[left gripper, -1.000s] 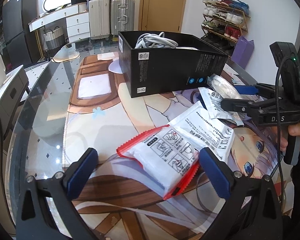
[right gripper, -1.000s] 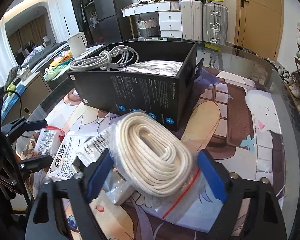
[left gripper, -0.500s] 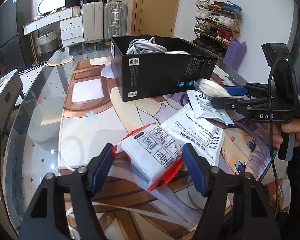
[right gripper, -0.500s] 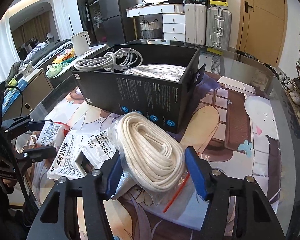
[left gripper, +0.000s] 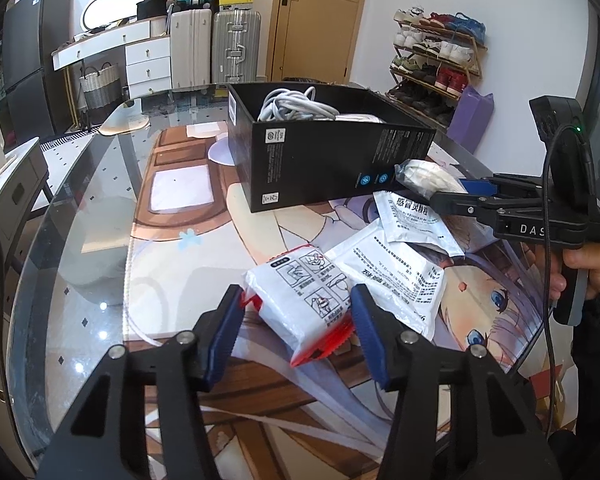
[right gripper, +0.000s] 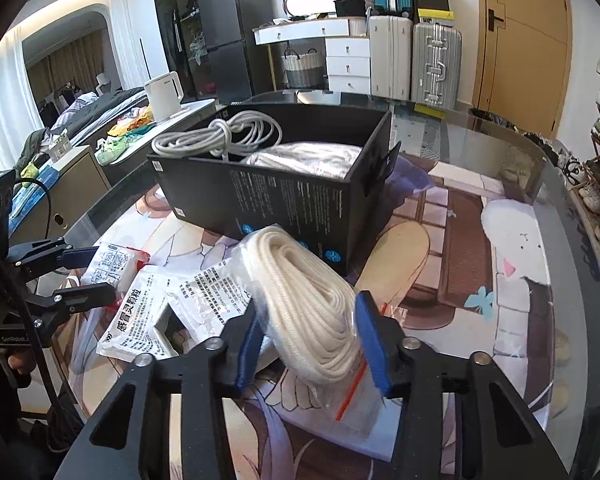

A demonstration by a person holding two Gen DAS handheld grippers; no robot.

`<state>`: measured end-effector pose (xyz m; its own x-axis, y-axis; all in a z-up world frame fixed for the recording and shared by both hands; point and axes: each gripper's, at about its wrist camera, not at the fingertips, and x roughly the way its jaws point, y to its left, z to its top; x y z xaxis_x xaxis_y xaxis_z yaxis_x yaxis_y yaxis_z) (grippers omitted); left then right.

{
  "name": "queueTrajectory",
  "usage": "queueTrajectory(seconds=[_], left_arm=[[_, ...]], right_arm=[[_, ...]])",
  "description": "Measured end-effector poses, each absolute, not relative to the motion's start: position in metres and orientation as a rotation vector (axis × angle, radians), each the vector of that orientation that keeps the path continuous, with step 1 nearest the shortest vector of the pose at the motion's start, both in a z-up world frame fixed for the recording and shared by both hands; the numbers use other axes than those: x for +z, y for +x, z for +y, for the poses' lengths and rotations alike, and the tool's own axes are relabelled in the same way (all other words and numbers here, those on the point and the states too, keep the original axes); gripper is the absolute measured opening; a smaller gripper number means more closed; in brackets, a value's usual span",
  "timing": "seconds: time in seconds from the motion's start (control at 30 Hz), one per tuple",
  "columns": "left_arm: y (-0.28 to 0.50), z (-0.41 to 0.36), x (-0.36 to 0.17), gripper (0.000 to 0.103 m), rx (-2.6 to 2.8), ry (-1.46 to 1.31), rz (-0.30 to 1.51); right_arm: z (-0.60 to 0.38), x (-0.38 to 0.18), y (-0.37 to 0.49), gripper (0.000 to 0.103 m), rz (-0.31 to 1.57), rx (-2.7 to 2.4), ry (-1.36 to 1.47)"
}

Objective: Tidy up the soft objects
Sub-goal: 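Grasp the red-edged white packet with the left gripper while the right grasps the bagged cream rope, then lift the packet and bagged rope and carry both over the black box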

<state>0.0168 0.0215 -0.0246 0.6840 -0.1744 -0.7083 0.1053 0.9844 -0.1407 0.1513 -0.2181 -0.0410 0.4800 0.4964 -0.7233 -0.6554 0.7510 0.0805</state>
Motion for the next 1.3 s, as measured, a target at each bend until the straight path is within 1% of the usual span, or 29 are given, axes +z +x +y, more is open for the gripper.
queueTrajectory(seconds=[0.03,0.2,0.43,0.87,1.3], left_arm=[[0.017,0.022,-0.025,0.053,-0.156,-0.091,0.802],[0.017,0.021,-0.020,0.053,-0.135,-0.095,0.789],[0.014,0.016,-0.009,0.053,-0.116,-0.080,0.762],[0.013,0.011,0.008,0.053,-0.084,-0.061,0.729],[0.017,0.009,0.018,0.053,-0.064,-0.056,0.702]], right_arm=[[-0.218,-0.040,0.151,0.036,0.799,0.713,-0.220],[-0.221,-0.037,0.149,0.033,0.781,0.714,-0.222],[-0.225,-0.027,0.147,0.025,0.738,0.713,-0.202],[-0.229,-0.016,0.140,0.019,0.689,0.741,-0.183],[-0.234,-0.001,0.130,0.019,0.653,0.773,-0.165]])
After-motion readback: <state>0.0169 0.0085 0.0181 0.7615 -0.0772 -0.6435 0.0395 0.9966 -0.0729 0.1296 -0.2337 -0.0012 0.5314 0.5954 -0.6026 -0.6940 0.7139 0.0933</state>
